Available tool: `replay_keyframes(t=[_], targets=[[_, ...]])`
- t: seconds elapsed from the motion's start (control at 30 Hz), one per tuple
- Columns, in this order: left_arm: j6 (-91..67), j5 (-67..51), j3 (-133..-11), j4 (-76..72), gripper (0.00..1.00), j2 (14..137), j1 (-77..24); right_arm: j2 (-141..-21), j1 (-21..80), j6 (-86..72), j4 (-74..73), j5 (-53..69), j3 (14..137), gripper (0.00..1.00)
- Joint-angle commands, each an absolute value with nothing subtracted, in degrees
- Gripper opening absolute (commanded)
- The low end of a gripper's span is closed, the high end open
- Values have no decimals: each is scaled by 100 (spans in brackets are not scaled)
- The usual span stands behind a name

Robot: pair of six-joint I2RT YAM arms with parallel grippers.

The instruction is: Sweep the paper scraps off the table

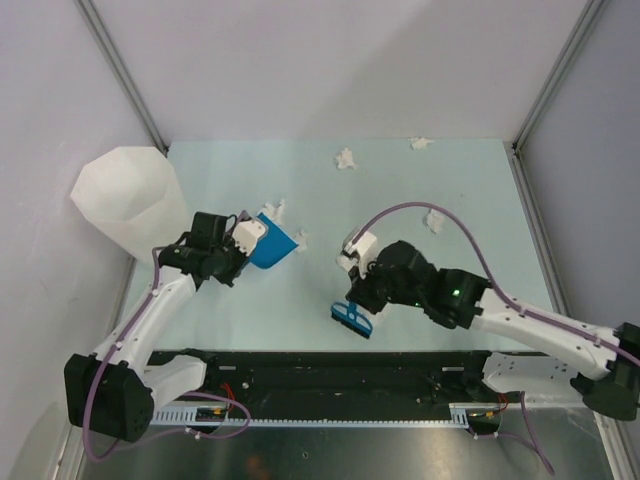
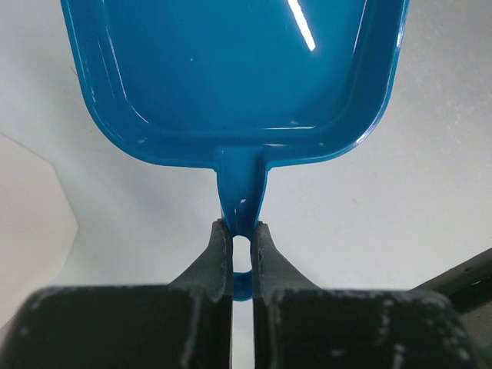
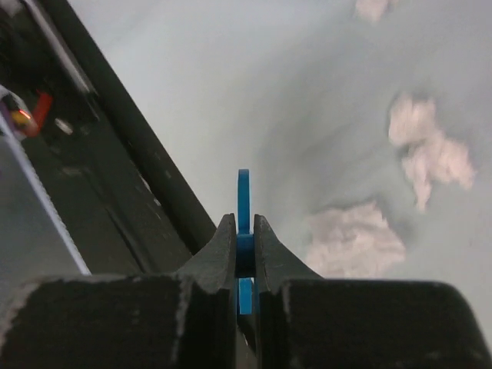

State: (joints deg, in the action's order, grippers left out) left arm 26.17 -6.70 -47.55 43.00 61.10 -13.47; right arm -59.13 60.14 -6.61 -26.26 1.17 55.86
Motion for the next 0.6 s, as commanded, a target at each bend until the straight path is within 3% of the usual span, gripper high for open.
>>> replay_keyframes(t=[0.0,0.13,0.3,0.47,0.57], targets=[[2804,-967,-4773,4219,0,6223,-1354,-6354,6082,-949,-3331,-700,5221,0],[2874,-1055,-4694,4228,0,6267,-1406,-6749,5653,-1038,-2946,-2564,5168,0],[3094,-941,-4422,4245,0,6240,-1608,-6838,4922,-844,-2022,-2453,5080,0],[3155,-774,-4105,4315,0,6292,-2361,-6207,5062,-791,-1819,-1399,5089,0],[3155,-668,-4043,4315,0,6529,-2793,-5619,5124,-1141,-2082,-1825,5115,0]])
